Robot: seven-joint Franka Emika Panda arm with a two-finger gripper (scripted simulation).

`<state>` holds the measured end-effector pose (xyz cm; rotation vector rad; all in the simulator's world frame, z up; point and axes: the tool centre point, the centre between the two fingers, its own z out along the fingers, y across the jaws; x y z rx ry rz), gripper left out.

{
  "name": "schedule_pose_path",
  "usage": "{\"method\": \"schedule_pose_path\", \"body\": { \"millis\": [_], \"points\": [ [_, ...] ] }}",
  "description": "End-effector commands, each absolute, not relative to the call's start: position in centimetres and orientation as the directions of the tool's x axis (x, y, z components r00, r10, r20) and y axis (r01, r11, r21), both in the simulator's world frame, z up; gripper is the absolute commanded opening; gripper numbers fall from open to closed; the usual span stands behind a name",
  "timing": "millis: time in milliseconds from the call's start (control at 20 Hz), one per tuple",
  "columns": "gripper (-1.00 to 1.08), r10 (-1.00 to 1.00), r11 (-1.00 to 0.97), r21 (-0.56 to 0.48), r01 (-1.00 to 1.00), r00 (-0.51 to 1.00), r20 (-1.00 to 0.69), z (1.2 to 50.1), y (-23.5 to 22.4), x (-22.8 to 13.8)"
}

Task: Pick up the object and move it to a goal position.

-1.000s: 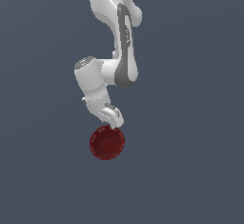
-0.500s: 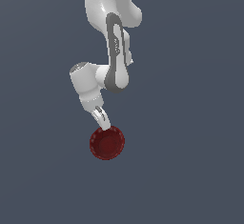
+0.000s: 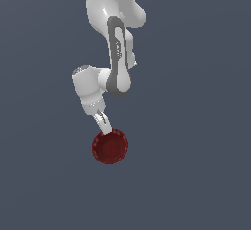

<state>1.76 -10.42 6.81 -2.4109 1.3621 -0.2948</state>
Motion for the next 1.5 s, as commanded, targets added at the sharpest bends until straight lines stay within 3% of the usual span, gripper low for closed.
{"method": "schedule_pose_path", "body": {
  "millis": [0,450,500,1450],
  "points": [
    [0.28,-0.858,-0.473,-0.403,-0.784,0.514,0.006,6.4,-10.3,1.9],
    [0.28,-0.86,-0.469,-0.403,-0.786,0.51,0.005,4.4,-9.9,2.5],
    [-1.0,-0.86,-0.469,-0.403,-0.786,0.51,0.005,4.4,-9.9,2.5],
    [-1.0,-0.86,-0.469,-0.404,-0.786,0.51,0.005,5.9,-9.0,1.7]
  ]
}}
